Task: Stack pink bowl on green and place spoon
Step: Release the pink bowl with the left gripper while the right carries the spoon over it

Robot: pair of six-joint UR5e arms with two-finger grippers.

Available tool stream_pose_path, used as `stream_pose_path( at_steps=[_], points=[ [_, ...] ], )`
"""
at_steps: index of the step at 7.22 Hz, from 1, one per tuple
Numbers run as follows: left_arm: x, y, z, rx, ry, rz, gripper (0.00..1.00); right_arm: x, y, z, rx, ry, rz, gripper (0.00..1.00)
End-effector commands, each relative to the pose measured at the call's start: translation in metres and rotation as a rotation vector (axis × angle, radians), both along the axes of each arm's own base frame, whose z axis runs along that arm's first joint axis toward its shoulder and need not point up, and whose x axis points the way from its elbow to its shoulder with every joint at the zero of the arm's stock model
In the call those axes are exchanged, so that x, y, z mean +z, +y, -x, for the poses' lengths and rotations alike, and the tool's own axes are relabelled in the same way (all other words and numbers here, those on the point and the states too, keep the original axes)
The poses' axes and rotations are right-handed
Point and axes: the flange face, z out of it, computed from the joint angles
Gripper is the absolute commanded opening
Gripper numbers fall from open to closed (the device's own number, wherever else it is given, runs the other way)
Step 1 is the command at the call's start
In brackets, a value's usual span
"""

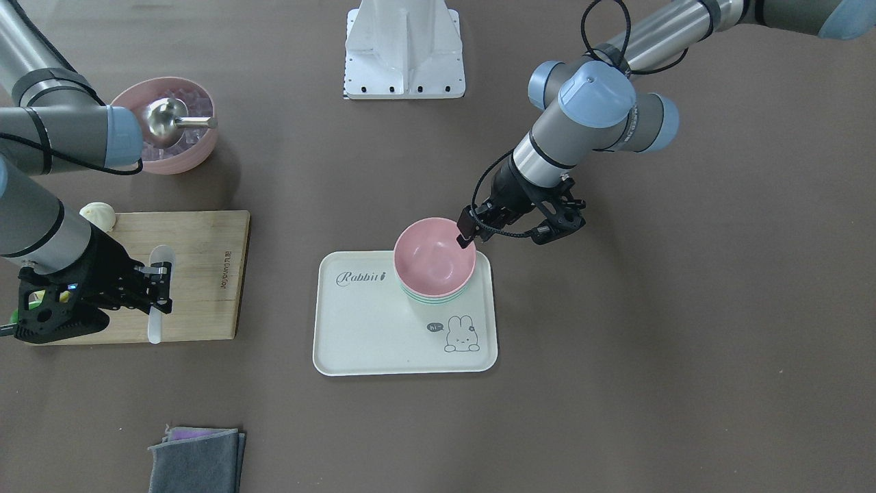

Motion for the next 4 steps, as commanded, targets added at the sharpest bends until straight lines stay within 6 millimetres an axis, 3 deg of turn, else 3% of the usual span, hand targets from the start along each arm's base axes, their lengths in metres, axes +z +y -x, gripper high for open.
stream_pose_path(
  at_steps=[1,2,3,4],
  points=[
    [0.019,-0.056,0.129,-0.023,0.03,0.027,0.98,-0.059,0.0,0.028,0.06,-0.067,0.065,0.0],
    [0.066,-0.075,0.203,-0.003,-0.024,-0.079,0.98,-0.086,0.009,0.056,0.064,-0.09,0.086,0.0],
    [0.13,-0.084,0.252,0.013,-0.107,-0.157,0.98,-0.133,0.007,0.083,0.101,-0.12,0.099,0.0],
    [0.175,-0.082,0.265,0.043,-0.158,-0.194,0.98,-0.17,0.007,0.117,0.131,-0.139,0.117,0.0]
  ],
)
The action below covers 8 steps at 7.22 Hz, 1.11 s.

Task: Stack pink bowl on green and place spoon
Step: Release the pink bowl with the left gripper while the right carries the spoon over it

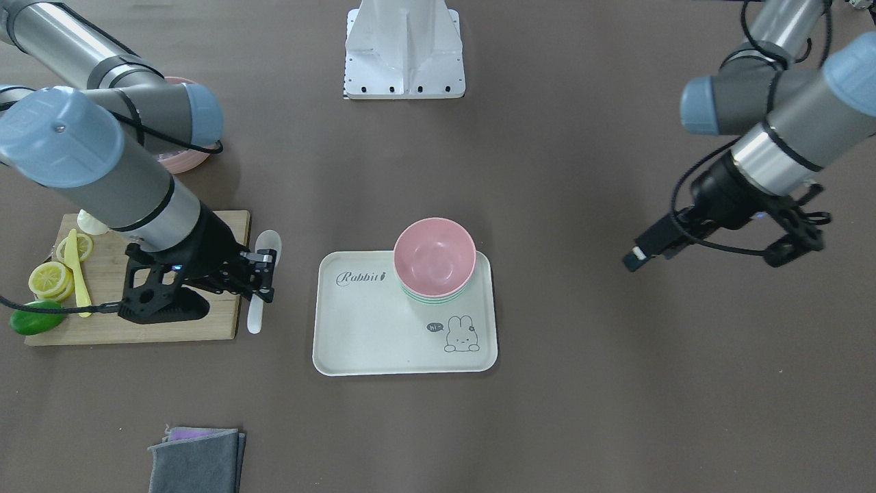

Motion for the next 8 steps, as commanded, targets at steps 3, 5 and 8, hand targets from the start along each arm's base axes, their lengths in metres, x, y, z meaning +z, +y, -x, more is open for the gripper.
stream_pose_path(
  at_steps=[3,5,8],
  points=[
    [0.066,-0.001,0.036,0.026,-0.075,-0.054,0.98,-0.073,0.041,0.136,0.139,-0.12,0.028,0.0],
    [0.068,-0.006,0.033,0.025,-0.079,-0.047,0.98,-0.07,0.053,0.151,0.134,-0.119,0.02,0.0],
    [0.068,-0.009,0.031,0.026,-0.08,-0.04,0.98,-0.077,0.059,0.147,0.13,-0.133,0.009,1.0]
  ],
)
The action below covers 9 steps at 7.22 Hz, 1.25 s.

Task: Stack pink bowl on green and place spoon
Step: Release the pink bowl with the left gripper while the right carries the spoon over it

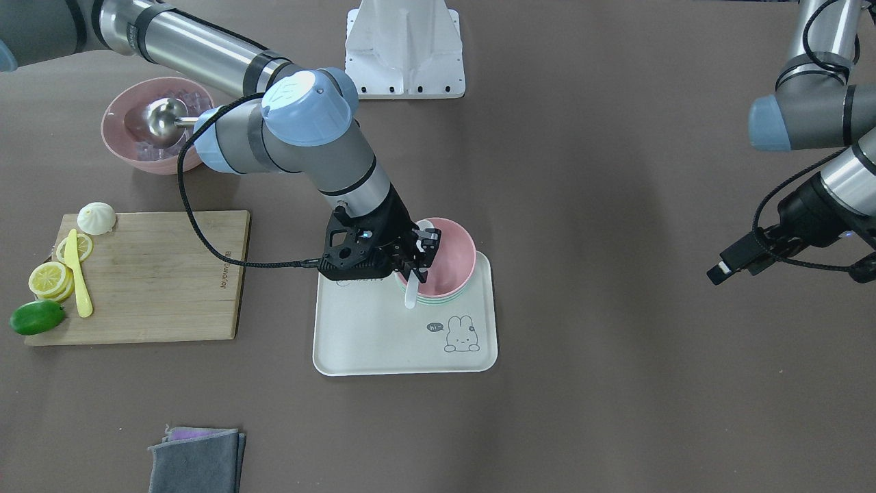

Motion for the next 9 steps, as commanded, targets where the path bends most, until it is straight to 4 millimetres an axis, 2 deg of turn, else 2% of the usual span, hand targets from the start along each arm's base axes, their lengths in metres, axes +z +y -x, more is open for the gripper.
stream_pose_path(
  at_steps=[1,2,3,4,5,6,7,8,9],
  points=[
    [-0.004,0.0,0.0,0.0,0.004,-0.007,0.98,-0.005,0.006,-0.006,0.003,-0.017,-0.002,1.0],
    [-0.005,0.0,0.0,0.002,0.004,-0.014,0.98,0.005,0.006,-0.006,0.0,-0.004,-0.001,1.0],
    [-0.013,-0.003,-0.001,0.0,0.008,-0.026,0.98,0.005,0.0,-0.012,0.013,0.003,0.012,1.0],
    [-0.015,0.003,0.011,-0.029,0.003,-0.068,0.97,0.04,-0.027,-0.043,0.034,0.074,0.028,1.0],
    [0.017,0.017,0.022,-0.089,-0.038,-0.107,0.98,0.073,-0.048,-0.081,-0.001,0.178,0.017,1.0],
    [0.031,0.018,0.033,-0.117,-0.058,-0.098,0.98,0.102,-0.053,-0.141,-0.064,0.264,0.012,1.0],
    [0.049,0.012,0.075,-0.167,-0.09,-0.09,0.98,0.131,-0.044,-0.2,-0.14,0.36,-0.031,1.0],
    [0.077,0.014,0.132,-0.132,-0.162,-0.174,0.98,0.148,-0.047,-0.245,-0.202,0.44,-0.063,1.0],
    [0.091,0.013,0.161,-0.056,-0.25,-0.209,0.98,0.171,-0.055,-0.309,-0.236,0.438,-0.048,1.0]
  ],
)
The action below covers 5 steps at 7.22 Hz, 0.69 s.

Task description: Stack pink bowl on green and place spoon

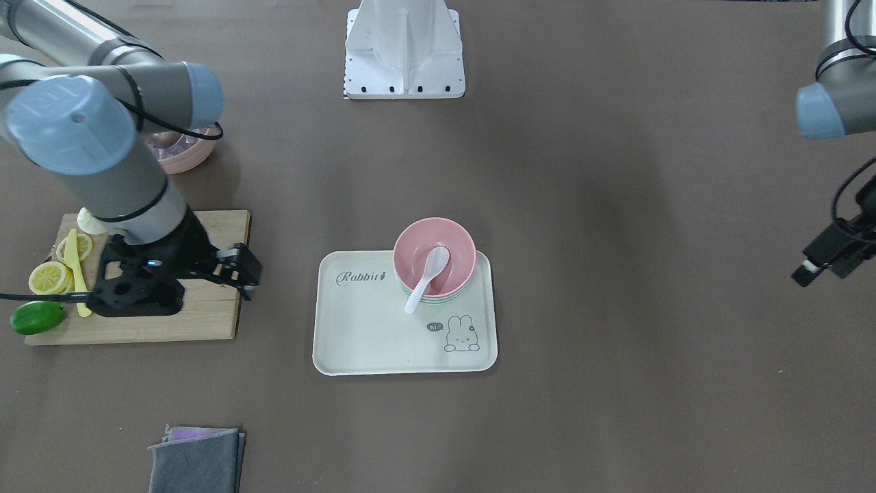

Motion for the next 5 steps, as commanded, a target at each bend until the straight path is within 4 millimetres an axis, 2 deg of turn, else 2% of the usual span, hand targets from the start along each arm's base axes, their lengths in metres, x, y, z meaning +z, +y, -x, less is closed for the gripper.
stream_pose_path(
  at_steps=[1,2,3,4,5],
  points=[
    [0.038,0.002,0.063,0.172,-0.19,-0.09,0.98,0.08,0.006,-0.13,-0.135,0.026,-0.007,1.0],
    [0.05,0.006,0.088,0.235,-0.178,0.004,0.98,0.135,0.014,-0.183,-0.196,0.032,-0.031,1.0],
    [0.042,0.016,0.096,0.268,-0.188,-0.045,0.98,0.183,0.035,-0.222,-0.201,-0.029,0.004,1.0],
    [0.064,0.039,0.119,0.317,-0.215,-0.109,0.98,0.225,0.052,-0.26,-0.188,-0.047,0.032,1.0],
    [0.116,0.07,0.123,0.35,-0.229,-0.063,0.98,0.319,0.124,-0.319,-0.127,-0.035,0.145,1.0]
  ],
)
